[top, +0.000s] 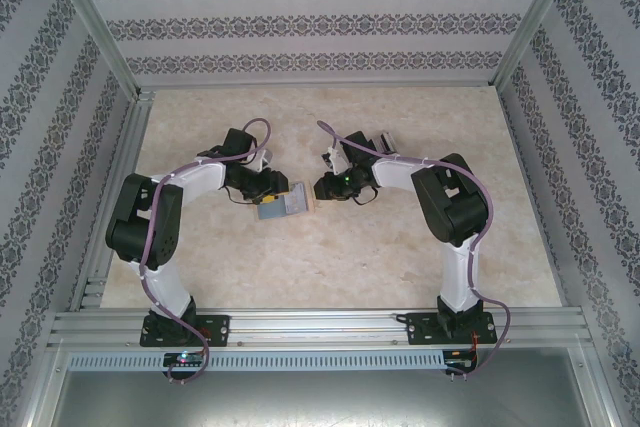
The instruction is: Put the credit cards into the card holder
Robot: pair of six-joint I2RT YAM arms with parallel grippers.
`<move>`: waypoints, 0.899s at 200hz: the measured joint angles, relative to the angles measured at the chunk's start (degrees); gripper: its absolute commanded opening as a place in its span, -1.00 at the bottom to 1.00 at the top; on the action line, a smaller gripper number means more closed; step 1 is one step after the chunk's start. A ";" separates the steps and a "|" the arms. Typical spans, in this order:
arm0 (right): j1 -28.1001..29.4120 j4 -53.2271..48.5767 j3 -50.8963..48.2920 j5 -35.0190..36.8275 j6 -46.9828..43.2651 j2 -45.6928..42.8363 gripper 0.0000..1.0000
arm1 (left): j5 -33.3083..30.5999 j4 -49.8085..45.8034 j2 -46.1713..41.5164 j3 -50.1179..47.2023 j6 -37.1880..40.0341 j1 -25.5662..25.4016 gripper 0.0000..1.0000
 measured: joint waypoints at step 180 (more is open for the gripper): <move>2.84 -2.27 -5.75 1.29 -1.01 -11.13 -0.44 | -7.04 -3.72 4.50 9.68 2.75 2.36 -0.18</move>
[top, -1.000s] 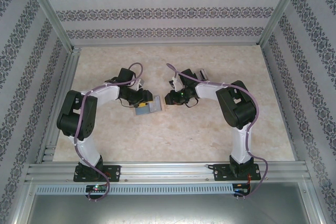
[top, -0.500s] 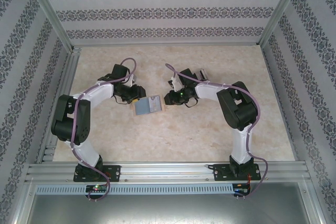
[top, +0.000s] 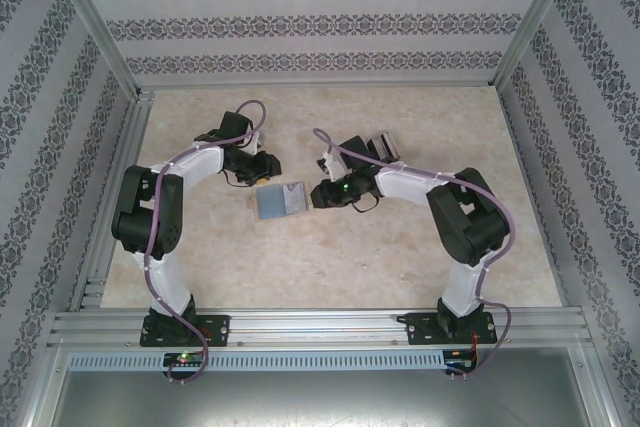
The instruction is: Put the credit cards into the card holder
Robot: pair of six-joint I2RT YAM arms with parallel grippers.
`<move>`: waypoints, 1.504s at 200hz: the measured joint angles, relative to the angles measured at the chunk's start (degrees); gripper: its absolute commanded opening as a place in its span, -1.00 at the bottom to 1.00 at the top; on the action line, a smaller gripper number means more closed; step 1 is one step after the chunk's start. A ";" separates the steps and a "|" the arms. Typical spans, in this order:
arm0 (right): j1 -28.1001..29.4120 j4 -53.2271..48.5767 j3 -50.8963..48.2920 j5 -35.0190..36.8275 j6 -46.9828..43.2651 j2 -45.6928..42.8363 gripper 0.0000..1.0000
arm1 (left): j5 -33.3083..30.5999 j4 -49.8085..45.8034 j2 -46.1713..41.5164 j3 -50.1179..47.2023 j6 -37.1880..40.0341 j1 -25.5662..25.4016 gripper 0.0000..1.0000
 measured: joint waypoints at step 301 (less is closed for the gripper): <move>-31.06 -21.40 22.36 4.81 -4.85 6.01 -0.23 | 0.42 25.07 19.12 16.61 -20.46 -19.19 -0.16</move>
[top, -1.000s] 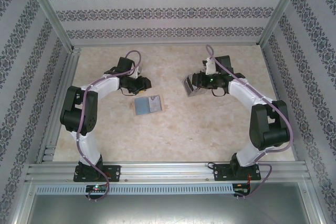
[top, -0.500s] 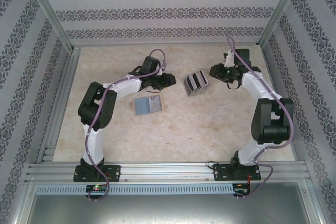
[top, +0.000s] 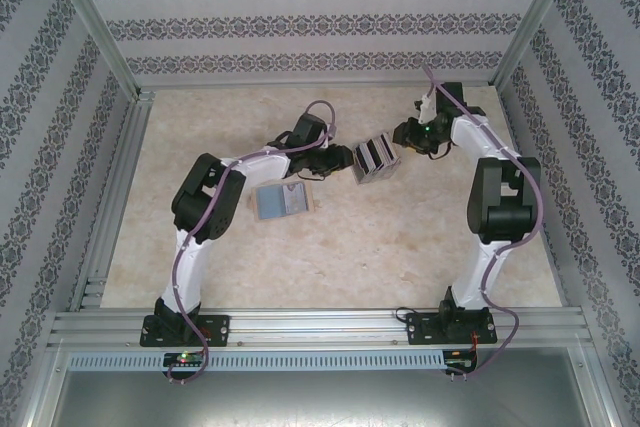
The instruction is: Put the credit cards into the card holder
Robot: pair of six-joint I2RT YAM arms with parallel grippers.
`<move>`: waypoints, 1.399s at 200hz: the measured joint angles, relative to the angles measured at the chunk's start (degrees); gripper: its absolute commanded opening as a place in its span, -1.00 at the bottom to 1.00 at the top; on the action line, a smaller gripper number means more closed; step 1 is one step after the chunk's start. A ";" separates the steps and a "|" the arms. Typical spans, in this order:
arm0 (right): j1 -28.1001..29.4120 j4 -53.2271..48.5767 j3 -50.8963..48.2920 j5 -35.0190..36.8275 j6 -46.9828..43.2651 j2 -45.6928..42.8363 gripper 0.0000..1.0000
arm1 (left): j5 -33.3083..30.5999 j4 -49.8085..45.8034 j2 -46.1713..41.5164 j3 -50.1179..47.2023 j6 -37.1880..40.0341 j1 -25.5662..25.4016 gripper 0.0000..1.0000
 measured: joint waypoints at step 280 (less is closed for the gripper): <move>3.54 -4.79 4.39 4.61 -2.91 2.86 -0.22 | 2.27 0.26 6.73 6.93 -2.16 -1.20 -0.16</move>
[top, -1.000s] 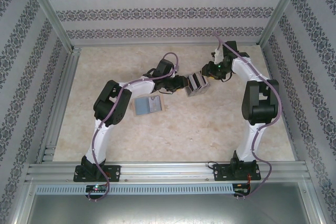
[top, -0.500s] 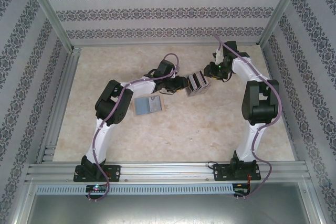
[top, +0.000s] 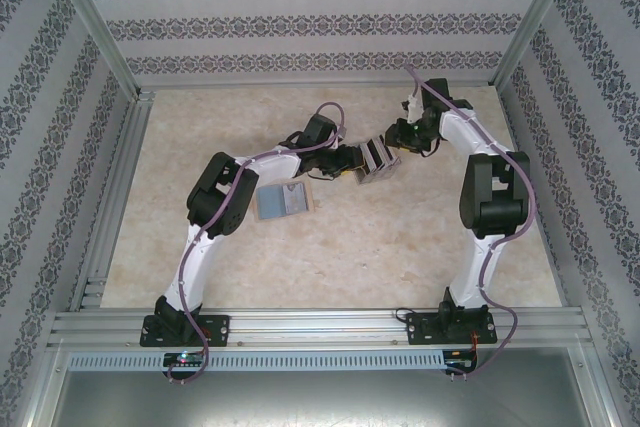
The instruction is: Put the credit cards into the card holder
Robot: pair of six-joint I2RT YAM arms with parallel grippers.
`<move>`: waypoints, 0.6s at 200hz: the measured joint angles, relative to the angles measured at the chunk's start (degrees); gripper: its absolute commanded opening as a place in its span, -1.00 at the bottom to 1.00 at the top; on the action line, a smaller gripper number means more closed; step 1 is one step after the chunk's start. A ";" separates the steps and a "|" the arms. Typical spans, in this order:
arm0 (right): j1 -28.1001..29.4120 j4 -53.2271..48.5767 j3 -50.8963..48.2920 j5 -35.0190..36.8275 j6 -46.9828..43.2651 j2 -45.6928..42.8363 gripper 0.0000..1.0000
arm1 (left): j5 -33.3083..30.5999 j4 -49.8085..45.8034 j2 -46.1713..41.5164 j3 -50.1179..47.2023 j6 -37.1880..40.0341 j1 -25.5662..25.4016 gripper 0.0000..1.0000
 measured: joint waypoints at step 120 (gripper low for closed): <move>1.70 0.24 0.15 0.76 -0.24 1.49 -0.21 | 0.02 0.00 0.04 0.00 -0.02 -0.02 -0.16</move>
